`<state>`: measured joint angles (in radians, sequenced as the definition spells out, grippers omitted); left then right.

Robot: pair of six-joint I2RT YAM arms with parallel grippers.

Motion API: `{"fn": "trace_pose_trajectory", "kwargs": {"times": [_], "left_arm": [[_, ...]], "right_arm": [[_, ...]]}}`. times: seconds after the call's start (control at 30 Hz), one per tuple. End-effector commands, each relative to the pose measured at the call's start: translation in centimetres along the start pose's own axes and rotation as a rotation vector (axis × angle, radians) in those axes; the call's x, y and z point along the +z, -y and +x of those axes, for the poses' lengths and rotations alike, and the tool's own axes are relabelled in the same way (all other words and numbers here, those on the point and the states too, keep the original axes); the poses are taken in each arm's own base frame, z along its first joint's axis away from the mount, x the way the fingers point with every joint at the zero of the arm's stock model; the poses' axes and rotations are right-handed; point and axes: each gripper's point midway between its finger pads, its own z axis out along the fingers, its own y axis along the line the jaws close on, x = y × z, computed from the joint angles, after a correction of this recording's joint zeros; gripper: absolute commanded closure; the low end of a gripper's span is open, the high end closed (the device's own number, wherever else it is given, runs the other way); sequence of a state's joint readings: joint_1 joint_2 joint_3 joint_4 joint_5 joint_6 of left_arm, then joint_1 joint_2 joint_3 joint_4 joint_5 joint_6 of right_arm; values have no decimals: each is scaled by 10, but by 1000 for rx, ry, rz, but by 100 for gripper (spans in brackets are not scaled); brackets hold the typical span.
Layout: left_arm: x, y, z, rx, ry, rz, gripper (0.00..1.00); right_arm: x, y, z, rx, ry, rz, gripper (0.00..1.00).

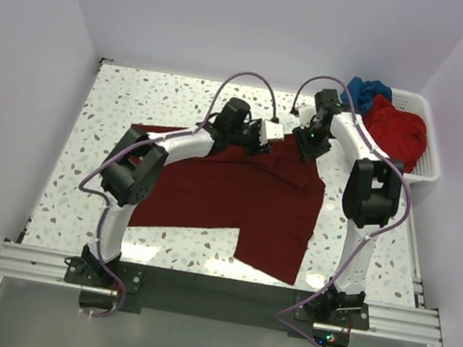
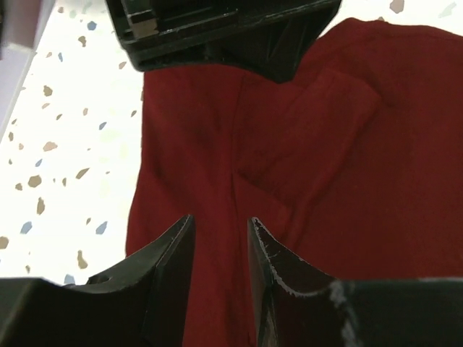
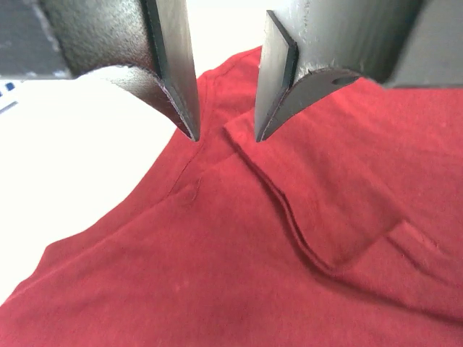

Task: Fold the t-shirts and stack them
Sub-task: Fold the tshirt

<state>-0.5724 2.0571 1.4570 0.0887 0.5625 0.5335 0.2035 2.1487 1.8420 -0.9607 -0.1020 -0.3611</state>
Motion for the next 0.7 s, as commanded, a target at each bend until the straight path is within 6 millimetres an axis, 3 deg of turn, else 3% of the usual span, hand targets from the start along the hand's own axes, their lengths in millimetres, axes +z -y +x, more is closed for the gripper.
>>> {"fn": "trace_pose_trajectory", "kwargs": {"times": [0.0,0.37,0.67], "left_arm": [[18,-17,-19,28,22,-68,60],[57,30,8,7,-68,16,59],[62,35,36,-38,-150,6,57]], "right_arm": [[-14,-13,9,19,6,-64,60],[7,-7,30,48,-49,-113,59],[21,-11,43,51,-85,-126,55]]}}
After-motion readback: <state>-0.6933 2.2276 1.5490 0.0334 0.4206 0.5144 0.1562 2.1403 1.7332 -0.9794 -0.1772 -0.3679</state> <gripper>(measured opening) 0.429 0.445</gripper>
